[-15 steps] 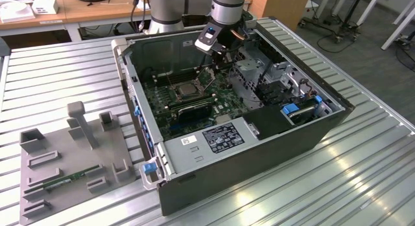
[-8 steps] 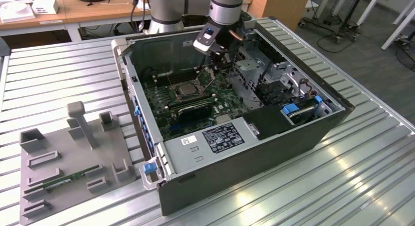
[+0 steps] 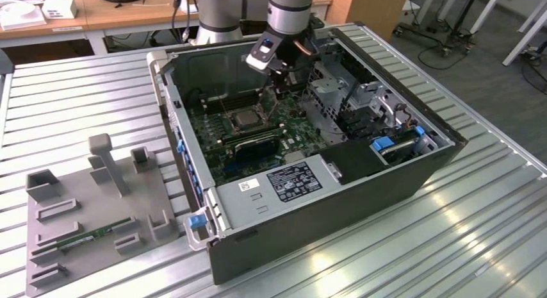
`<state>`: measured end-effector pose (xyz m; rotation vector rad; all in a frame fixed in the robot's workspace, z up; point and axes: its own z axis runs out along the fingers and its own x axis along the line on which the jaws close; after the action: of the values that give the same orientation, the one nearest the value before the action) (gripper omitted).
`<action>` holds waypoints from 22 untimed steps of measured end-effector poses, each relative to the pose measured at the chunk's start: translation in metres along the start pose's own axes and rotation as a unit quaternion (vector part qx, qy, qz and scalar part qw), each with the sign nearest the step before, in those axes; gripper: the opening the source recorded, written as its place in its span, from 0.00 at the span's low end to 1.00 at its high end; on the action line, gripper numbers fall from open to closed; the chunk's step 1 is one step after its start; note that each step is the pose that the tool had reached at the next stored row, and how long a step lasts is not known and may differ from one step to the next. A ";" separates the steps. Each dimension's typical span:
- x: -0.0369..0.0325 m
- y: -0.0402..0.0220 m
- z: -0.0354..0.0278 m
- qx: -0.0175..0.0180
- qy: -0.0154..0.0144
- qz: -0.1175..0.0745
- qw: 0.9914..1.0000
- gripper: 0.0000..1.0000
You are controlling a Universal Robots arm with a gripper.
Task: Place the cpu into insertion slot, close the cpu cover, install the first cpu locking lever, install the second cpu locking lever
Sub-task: 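Close the cpu cover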
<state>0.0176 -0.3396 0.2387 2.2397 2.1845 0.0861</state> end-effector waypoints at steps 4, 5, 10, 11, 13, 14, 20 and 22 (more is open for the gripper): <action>-0.0004 -0.0151 -0.0004 -0.001 0.000 0.000 1.000 0.11; -0.0005 -0.0189 -0.0005 -0.002 0.000 0.000 1.000 0.11; -0.0008 -0.0310 -0.0002 -0.002 0.000 0.000 1.000 0.11; -0.0008 -0.0329 -0.0001 -0.002 0.000 0.000 1.000 0.11; -0.0009 -0.0346 -0.0001 -0.002 0.000 0.000 1.000 0.11; -0.0008 -0.0346 -0.0001 -0.002 0.000 0.000 1.000 0.11; -0.0009 -0.0347 0.0000 -0.002 0.000 0.000 1.000 0.11; -0.0009 -0.0347 0.0000 -0.002 0.000 0.000 1.000 0.11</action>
<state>-0.0171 -0.3395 0.2371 2.2373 2.1821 0.0912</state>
